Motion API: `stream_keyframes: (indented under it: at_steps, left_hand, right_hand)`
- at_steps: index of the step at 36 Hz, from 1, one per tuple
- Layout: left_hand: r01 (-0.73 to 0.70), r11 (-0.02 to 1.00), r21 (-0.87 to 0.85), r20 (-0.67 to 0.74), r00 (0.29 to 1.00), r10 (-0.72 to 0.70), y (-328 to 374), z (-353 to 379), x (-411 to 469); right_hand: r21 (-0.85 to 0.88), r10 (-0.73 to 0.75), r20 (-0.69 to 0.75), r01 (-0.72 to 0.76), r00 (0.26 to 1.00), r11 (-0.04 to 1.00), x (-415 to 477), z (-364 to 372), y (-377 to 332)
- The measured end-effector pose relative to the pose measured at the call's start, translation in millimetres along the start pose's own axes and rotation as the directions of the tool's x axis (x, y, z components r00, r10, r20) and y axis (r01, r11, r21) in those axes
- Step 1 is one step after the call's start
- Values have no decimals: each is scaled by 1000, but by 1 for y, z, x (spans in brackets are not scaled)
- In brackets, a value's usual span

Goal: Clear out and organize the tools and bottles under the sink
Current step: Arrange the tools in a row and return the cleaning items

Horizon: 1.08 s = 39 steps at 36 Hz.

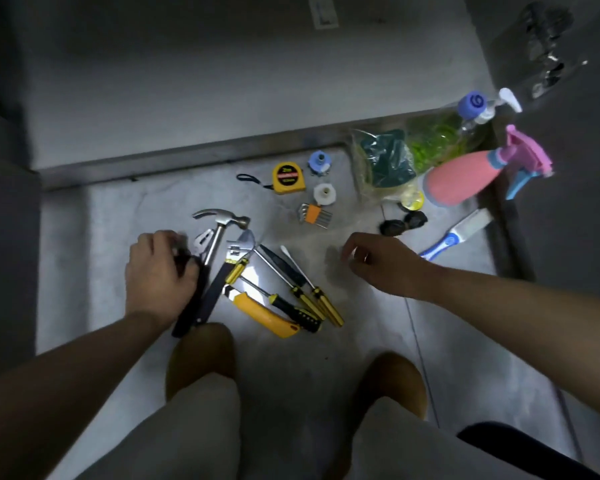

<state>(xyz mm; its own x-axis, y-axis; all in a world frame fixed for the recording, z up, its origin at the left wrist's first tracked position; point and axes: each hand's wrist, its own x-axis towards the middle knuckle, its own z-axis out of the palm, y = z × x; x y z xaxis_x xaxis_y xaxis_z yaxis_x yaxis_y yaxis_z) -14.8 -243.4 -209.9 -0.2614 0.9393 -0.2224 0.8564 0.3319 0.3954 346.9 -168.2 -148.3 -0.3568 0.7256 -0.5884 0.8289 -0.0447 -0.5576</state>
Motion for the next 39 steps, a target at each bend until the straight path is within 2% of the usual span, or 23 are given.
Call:
stream_keyframes:
  at_steps: [4,7,10,13,16,22,25,31,35,39]
  left_hand:
    - [57,998,6,109,992,-57,-23,2,-16]
    - [27,999,30,91,995,-30,-25,3,-21]
    - [0,999,45,65,998,-3,-23,6,-22]
    - [-19,999,39,22,1000,18,-22,8,-22]
    - [-48,999,7,-3,999,48,-18,10,-18]
    - [-150,988,16,32,988,150,-8,8,-3]
    - [-186,978,97,10,983,186,-7,8,-10]
    - [-202,911,359,5,977,214,0,9,-15]
    - [-152,911,383,68,988,136,16,9,-2]
    - [-178,901,396,144,981,131,22,11,7]
  right_hand:
    - [-86,-111,251,137,962,987,13,11,-41]
    - [-204,-115,385,205,916,957,26,30,-69]
    - [-255,-126,440,258,889,932,39,52,-89]
    - [-235,-183,412,298,893,925,47,69,-101]
    - [-196,-199,326,272,924,942,48,79,-106]
    - [-150,-98,241,137,965,979,47,88,-89]
    - [-100,-44,209,66,977,993,46,88,-79]
    - [-1,-19,155,19,988,1000,52,84,-73]
    - [0,-24,138,24,990,1000,56,86,-75]
    - [11,-68,136,67,988,998,56,90,-75]
